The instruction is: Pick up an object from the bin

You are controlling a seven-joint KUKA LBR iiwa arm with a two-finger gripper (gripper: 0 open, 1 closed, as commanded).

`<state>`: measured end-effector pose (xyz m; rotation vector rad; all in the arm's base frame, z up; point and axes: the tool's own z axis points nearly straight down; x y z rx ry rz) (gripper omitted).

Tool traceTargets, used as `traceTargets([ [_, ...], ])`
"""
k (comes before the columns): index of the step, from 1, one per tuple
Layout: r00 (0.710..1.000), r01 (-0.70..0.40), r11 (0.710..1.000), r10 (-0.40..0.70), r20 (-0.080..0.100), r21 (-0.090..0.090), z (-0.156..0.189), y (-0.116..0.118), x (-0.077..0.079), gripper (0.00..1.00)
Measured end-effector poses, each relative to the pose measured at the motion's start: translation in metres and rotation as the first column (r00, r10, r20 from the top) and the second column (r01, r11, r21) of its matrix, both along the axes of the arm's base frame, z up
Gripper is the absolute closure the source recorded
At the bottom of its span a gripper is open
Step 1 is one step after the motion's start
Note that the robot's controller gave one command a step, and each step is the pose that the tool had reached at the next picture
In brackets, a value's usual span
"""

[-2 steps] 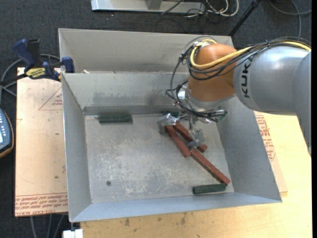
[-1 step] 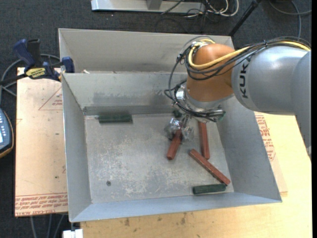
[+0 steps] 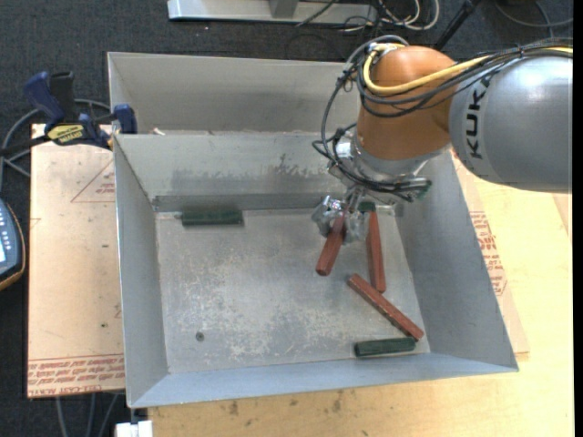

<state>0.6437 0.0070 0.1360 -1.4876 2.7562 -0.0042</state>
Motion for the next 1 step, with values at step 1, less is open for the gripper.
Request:
traceTargets([
  [1,1.0,0.004,1.0,-0.004,-0.005,0.001,0.0068,0.0007,0.0009,1.0],
])
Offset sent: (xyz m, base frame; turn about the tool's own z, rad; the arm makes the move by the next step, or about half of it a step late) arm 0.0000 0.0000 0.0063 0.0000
